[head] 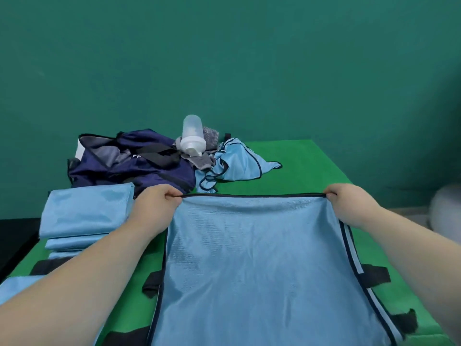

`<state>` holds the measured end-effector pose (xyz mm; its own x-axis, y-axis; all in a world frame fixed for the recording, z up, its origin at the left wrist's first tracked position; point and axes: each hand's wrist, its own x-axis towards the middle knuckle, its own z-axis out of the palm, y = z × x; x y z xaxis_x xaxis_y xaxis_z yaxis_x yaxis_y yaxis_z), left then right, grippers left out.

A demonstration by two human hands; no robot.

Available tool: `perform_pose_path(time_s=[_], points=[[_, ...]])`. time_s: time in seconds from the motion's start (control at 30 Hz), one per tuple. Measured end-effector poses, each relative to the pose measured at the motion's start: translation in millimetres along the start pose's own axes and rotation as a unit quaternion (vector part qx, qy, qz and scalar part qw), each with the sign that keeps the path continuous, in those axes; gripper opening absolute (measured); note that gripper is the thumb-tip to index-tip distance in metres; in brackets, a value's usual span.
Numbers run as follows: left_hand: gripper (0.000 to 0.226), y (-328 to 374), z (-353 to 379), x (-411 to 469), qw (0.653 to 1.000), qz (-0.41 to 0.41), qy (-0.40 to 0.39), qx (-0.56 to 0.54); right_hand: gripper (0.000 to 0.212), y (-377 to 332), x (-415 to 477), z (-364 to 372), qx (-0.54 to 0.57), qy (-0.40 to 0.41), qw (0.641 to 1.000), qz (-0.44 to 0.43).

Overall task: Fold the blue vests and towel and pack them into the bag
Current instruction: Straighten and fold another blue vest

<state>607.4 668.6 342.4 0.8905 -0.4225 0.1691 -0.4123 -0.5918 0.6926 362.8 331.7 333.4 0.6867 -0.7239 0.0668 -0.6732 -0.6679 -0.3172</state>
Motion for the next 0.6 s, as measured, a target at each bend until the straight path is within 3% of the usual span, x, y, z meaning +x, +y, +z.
perform_pose_path(time_s=[0.23, 0.33, 0.4, 0.5, 0.6], points=[[0.011, -20.5, 48.5, 40.5, 0.999, -0.029, -0.021, 0.025, 0.032, 8.1, 48.6, 48.4, -0.033, -0.031, 0.999, 0.014], [0.025, -24.3, 59.5, 35.7, 0.992, 0.037, -0.007, 0.122, 0.033, 11.8, 53.9, 58.7, -0.054, -0.036, 0.998, 0.006], [0.026, -18.2, 65.2, 19.4, 0.984, 0.120, 0.009, 0.131, 0.038, 11.9, 46.8, 57.8, -0.071, -0.006, 0.997, -0.026], [0.034, -7.1, 78.4, -12.4, 0.963, 0.205, -0.093, 0.148, 0.036, 1.5, 17.0, 59.2, -0.064, 0.034, 0.987, -0.146], [0.064, -7.7, 95.3, -29.4, 0.922, 0.198, -0.203, 0.262, 0.056, -11.6, -12.5, 72.3, -0.105, -0.017, 0.966, -0.234]])
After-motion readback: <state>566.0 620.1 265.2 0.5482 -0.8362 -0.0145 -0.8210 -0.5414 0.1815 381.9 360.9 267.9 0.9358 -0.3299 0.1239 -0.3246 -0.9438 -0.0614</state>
